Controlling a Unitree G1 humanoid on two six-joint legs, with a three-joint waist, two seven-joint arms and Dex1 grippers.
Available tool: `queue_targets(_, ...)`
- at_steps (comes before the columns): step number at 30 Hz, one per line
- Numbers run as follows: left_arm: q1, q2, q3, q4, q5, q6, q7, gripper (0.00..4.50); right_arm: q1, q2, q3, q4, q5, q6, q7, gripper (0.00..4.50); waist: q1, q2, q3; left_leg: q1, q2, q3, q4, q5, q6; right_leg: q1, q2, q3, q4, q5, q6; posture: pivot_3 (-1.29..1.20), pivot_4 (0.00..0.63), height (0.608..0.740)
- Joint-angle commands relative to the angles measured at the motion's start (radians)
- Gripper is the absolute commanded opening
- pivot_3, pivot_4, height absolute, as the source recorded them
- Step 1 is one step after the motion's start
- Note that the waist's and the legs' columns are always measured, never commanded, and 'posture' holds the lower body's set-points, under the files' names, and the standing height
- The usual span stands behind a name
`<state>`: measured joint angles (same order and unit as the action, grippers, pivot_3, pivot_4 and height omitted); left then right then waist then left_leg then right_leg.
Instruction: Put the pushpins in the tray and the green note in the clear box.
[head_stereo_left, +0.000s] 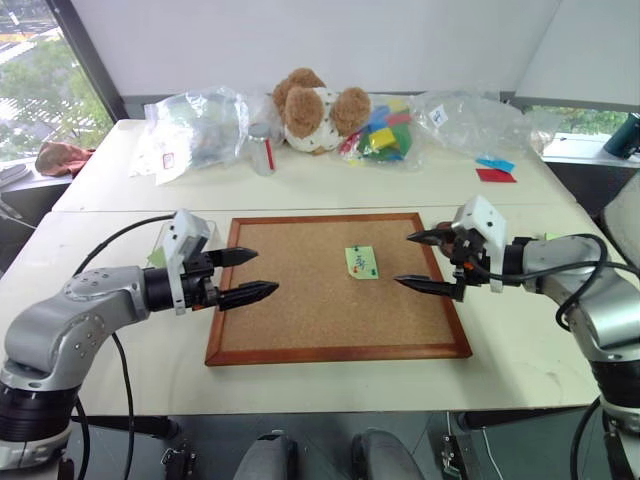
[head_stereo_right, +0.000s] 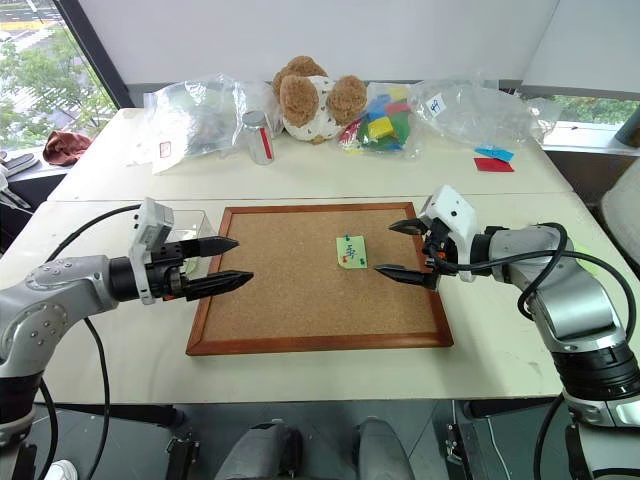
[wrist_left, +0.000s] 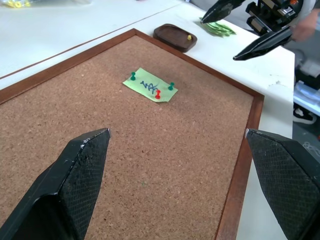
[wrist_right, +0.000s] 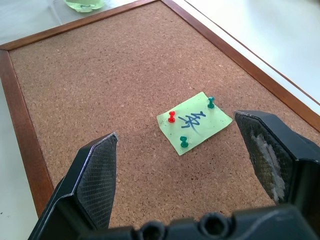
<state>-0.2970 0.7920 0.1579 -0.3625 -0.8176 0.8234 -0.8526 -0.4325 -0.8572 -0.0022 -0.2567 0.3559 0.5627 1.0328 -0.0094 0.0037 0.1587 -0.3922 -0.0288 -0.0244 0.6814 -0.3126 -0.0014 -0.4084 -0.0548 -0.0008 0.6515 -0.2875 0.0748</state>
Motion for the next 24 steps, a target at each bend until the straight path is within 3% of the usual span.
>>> queue_targets(1,-0.017,-0.011,0.027,-0.024,0.010,-0.024,0.030,4.44,-0.013,-0.010,0.005,-0.008,-0.003,-0.009,0.006,4.08,0.000,0.000,0.000,0.000,0.000,0.000,0.000,0.000,0.000,0.000,0.000,0.000,0.000,0.000,0.000,0.00,0.150,0.740)
queue_targets(9,-0.015,-0.012,0.051,-0.026,-0.033,-0.003,0.031,4.44,-0.024,-0.004,0.013,0.002,-0.004,-0.014,0.000,4.08,0.000,0.000,0.000,0.000,0.000,0.000,0.000,0.000,0.000,0.000,0.000,0.000,0.000,0.000,0.000,0.00,0.150,0.740)
queue_targets(24,0.019,-0.017,-0.011,-0.043,0.043,-0.047,0.022,4.44,-0.015,0.003,0.012,-0.003,-0.003,-0.014,-0.017,4.08,0.001,0.000,0.000,0.000,0.000,0.000,0.000,0.000,0.000,0.000,0.000,0.000,0.000,0.000,0.000,0.00,0.150,0.740)
